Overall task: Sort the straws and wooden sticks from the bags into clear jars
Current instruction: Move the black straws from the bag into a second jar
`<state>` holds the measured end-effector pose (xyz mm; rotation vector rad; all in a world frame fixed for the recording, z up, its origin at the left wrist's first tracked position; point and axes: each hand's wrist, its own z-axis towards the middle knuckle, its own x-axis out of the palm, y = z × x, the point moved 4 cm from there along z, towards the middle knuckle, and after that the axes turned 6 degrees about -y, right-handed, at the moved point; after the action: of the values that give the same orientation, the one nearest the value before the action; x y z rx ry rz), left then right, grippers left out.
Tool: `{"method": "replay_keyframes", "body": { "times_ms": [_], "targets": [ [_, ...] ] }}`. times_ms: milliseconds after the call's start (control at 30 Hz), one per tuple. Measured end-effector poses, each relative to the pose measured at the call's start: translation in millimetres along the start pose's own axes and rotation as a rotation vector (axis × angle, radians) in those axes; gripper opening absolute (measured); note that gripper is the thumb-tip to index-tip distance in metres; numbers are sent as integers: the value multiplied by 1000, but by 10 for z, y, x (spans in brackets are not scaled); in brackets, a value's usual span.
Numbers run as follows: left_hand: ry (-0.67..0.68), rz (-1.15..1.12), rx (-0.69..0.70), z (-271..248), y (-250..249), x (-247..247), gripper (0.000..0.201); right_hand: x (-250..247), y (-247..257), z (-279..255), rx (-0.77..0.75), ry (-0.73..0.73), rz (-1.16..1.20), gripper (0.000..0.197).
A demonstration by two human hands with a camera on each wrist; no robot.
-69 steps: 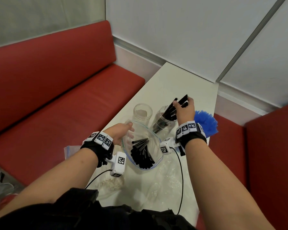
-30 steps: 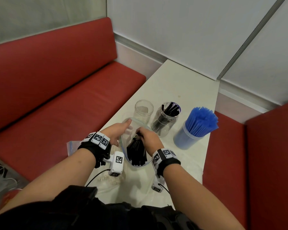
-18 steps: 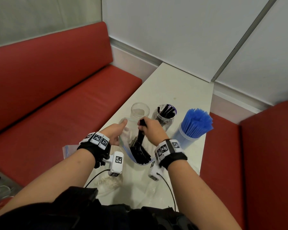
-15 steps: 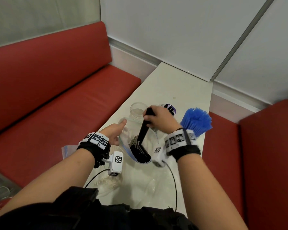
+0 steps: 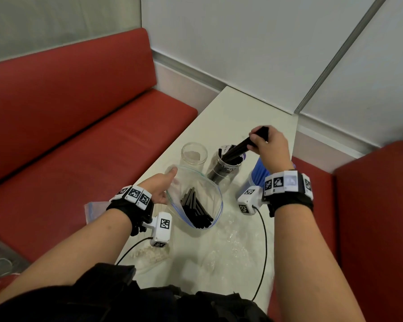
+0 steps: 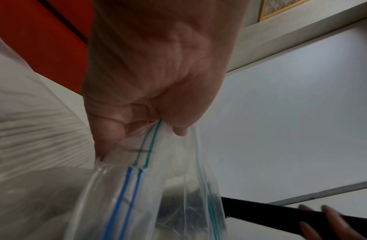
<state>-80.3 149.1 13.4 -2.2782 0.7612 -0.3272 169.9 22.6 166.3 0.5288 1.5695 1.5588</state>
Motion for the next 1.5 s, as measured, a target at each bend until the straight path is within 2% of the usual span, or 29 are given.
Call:
{"method": "replay_keyframes", "body": {
  "times_ms": [167,333,433,467,567,600,633,700,733,767,800,867,900,967,1000,1067,1133,1233,1333,1433,1467,1500],
  "targets": [
    [-12,21,-1,5,9,-15,64,256,-421,-39,49,-21,-91,15],
    [-15,17,-3,5,2,-42,64,426,-566,-57,73,-25,-219,53],
    [-28,10,-12,17,1,-72,63,505,-523,-110,16,-86,-271,54],
    [-31,6,-13,22,2,-77,62,551,-535,-126,-1,-46,-341,51],
    [-38,0,-15,48,11,-85,60,735,-674,-267,39,303,-679,45],
    [-40,0,-17,58,13,-92,60,765,-695,-314,36,347,-736,47],
    [-40,-2,-17,69,14,-97,60,774,-660,-354,16,302,-698,49],
    [-41,4,-12,91,13,-100,61,767,-486,-407,-94,112,-500,44],
    [-46,17,-13,101,11,-101,62,807,-428,-439,-128,124,-428,40],
    [-53,28,-19,116,11,-100,65,881,-386,-490,-138,244,-400,38],
    [-54,33,-33,127,11,-98,69,988,-379,-563,-117,435,-414,38],
    [-28,99,-68,136,21,-94,85,1201,-482,-769,-55,821,-613,41],
    [-14,199,-79,130,27,-107,94,1277,-578,-851,-65,925,-751,46],
    [7,355,-120,106,77,-141,111,1378,-783,-989,-146,991,-972,58],
    [42,318,-169,101,125,-130,119,1410,-875,-1055,-178,1005,-1035,59],
    [165,85,-314,94,275,-57,132,1429,-1033,-1179,-193,1017,-1099,57],
    [295,-86,-375,98,366,22,132,1451,-1114,-1259,-186,1011,-1081,48],
    [386,-120,-322,89,403,-2,119,1464,-1111,-1300,-91,959,-1004,38],
    [377,17,-180,47,366,-69,66,1447,-1046,-1224,-8,874,-899,51],
    [305,106,-85,9,332,-79,15,1440,-968,-1192,13,848,-823,48],
    [266,134,-69,-4,313,-89,5,1445,-953,-1179,10,832,-798,46],
    [227,168,-56,-16,283,-104,6,1439,-934,-1164,12,814,-785,45]
  ]
}}
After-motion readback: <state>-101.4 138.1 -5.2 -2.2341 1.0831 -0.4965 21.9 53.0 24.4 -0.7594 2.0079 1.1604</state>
